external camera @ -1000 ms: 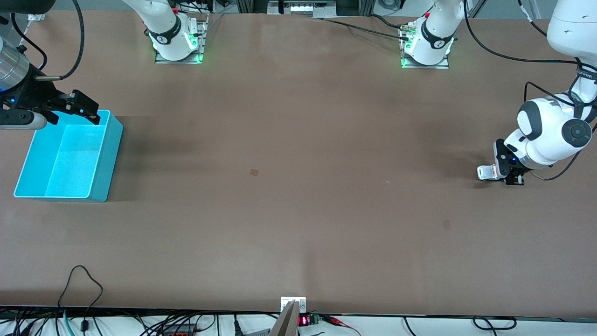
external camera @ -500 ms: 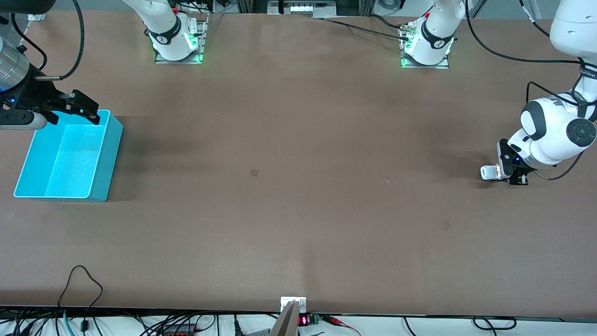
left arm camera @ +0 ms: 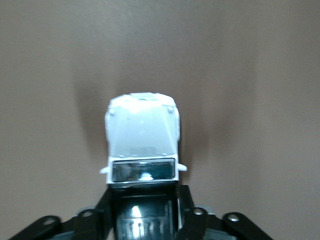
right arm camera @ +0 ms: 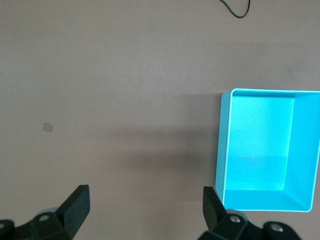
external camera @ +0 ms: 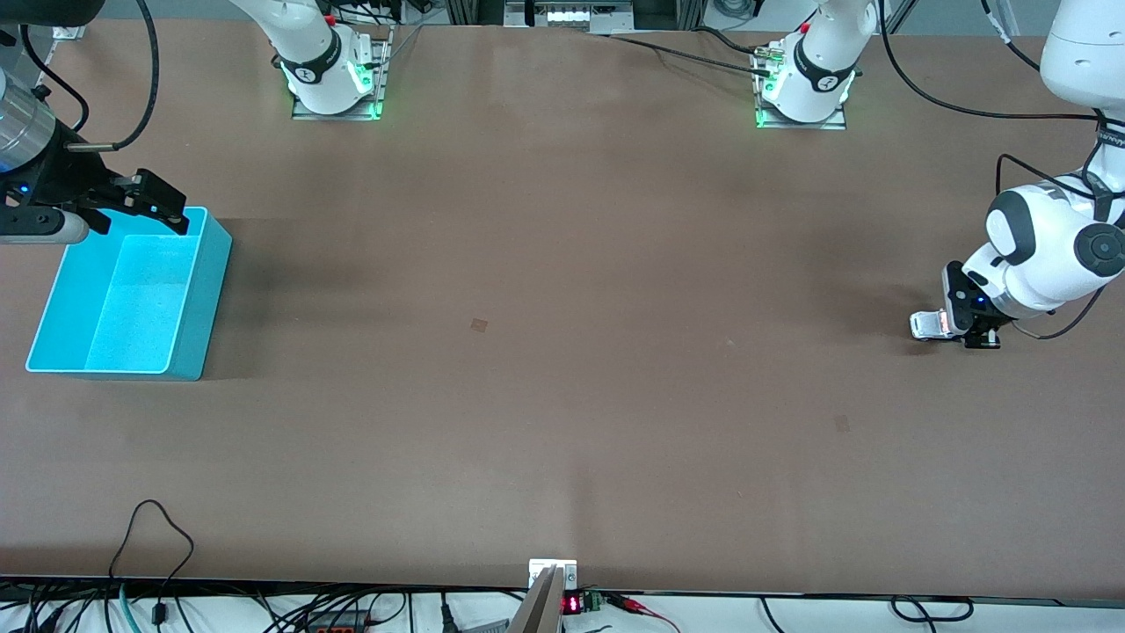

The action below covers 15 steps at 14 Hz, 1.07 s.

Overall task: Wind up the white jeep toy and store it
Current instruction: 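Drag the jeep backward along the table with the left gripper, then open the left gripper to release the wound jeep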

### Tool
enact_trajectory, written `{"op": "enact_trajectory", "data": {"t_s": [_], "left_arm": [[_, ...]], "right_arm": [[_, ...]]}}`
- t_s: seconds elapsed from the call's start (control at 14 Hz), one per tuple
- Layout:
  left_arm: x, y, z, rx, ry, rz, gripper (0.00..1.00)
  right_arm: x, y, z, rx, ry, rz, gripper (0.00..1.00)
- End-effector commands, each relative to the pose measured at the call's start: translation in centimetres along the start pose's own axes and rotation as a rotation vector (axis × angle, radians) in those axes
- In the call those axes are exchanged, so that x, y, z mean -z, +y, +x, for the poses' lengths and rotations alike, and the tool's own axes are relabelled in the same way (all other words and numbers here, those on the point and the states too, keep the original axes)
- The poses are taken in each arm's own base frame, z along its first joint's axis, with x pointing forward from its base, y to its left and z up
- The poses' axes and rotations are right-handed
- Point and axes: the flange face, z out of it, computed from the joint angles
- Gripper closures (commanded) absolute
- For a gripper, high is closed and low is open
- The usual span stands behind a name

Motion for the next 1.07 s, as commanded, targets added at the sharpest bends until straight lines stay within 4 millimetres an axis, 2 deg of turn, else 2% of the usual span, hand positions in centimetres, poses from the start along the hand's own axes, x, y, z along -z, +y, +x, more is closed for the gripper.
{"op": "enact_trajectory", "data": {"t_s": [0.0,0.43,0.57,0.79,1.0], "left_arm": [[-1.6,0.1,-1.0,-0.021,0.005,-0.016,0.0],[3.2,-0.3,-1.2,0.004,0.001,-0.02,0.0],[5.7,-0.7,-1.5,0.061,-0.002,-0.033,0.0],[9.1,-2.7,-1.8,0.173,0.005,-0.094,0.0],[13.8,-5.2,-0.5,0.284,0.009,-0.168,0.0]], "right_arm": [[0.4,0.0,-0.6,0.002,-0.003,-0.003,0.0],[0.7,0.1,-0.8,0.002,0.0,-0.003,0.0],[0.7,0.1,-0.8,0.002,0.0,-0.003,0.0],[0.6,0.1,-0.8,0.002,-0.001,-0.003,0.0],[0.6,0.1,-0.8,0.005,-0.001,-0.003,0.0]]}}
